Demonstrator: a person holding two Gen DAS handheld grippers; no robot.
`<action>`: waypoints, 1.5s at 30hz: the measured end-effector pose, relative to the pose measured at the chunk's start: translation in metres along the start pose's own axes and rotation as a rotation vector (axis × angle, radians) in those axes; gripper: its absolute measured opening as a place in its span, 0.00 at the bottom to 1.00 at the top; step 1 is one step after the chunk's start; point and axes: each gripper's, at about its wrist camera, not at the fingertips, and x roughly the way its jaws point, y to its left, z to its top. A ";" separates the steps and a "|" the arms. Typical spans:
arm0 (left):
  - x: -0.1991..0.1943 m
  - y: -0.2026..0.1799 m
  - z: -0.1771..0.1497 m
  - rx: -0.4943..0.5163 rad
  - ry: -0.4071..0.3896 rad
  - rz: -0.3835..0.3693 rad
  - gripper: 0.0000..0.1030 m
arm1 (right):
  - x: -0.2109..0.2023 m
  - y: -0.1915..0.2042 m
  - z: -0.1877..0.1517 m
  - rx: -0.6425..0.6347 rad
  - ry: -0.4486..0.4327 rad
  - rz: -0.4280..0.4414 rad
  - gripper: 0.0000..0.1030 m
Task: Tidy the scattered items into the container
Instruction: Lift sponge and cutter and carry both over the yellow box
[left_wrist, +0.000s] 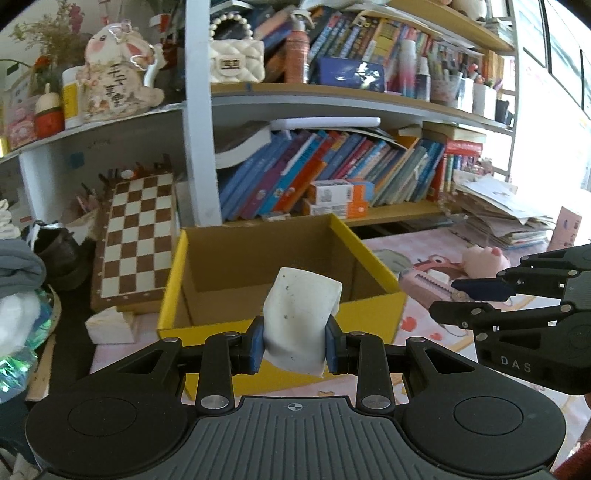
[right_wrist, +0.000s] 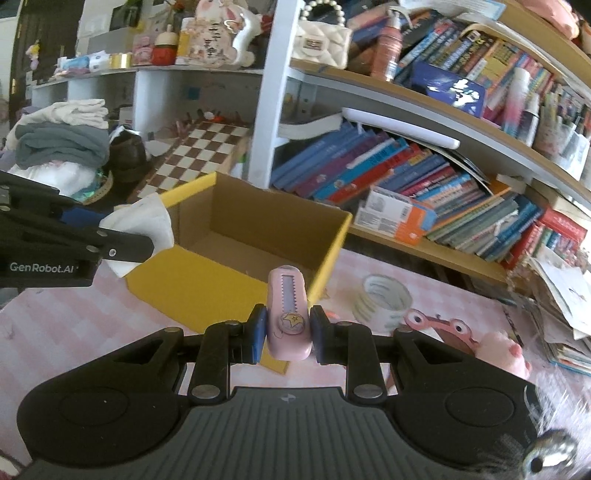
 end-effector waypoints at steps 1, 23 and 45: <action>0.001 0.003 0.001 0.001 -0.002 0.003 0.29 | 0.003 0.002 0.003 -0.002 -0.001 0.004 0.23; 0.066 0.035 0.029 0.017 0.021 0.048 0.29 | 0.076 0.018 0.054 -0.098 -0.001 0.026 0.23; 0.132 0.027 0.029 0.049 0.176 0.045 0.29 | 0.146 0.012 0.056 -0.094 0.154 0.075 0.23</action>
